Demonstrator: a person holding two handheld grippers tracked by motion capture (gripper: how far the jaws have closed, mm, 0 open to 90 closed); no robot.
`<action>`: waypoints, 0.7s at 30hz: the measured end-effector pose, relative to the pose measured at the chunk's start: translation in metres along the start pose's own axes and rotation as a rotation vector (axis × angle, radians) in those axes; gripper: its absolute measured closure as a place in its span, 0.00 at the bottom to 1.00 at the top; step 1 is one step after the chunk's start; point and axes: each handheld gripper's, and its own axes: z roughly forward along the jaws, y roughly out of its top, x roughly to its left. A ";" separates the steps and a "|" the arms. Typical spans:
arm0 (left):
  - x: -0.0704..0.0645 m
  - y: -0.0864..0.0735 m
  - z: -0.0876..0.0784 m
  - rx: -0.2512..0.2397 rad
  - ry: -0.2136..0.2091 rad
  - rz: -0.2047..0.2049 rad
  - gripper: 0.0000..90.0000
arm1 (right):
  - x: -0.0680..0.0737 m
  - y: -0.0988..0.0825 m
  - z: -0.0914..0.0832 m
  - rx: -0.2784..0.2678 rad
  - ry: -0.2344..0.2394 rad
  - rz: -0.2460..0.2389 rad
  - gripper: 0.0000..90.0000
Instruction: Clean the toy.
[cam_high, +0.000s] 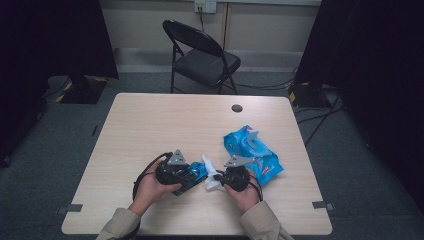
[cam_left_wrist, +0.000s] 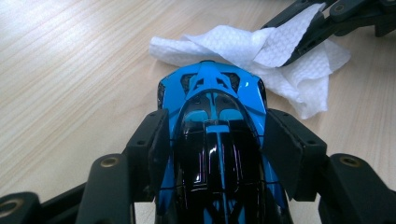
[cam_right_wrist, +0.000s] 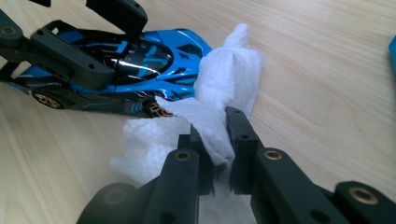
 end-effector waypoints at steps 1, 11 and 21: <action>0.001 -0.001 0.000 -0.003 -0.004 0.000 0.47 | 0.000 0.000 0.000 -0.005 -0.001 0.001 0.93; 0.003 -0.004 -0.002 -0.022 -0.014 -0.010 0.48 | 0.017 0.002 0.000 -0.013 0.062 0.007 0.93; 0.002 -0.004 -0.003 -0.017 -0.009 -0.002 0.48 | 0.032 0.001 0.013 0.028 0.098 -0.021 0.93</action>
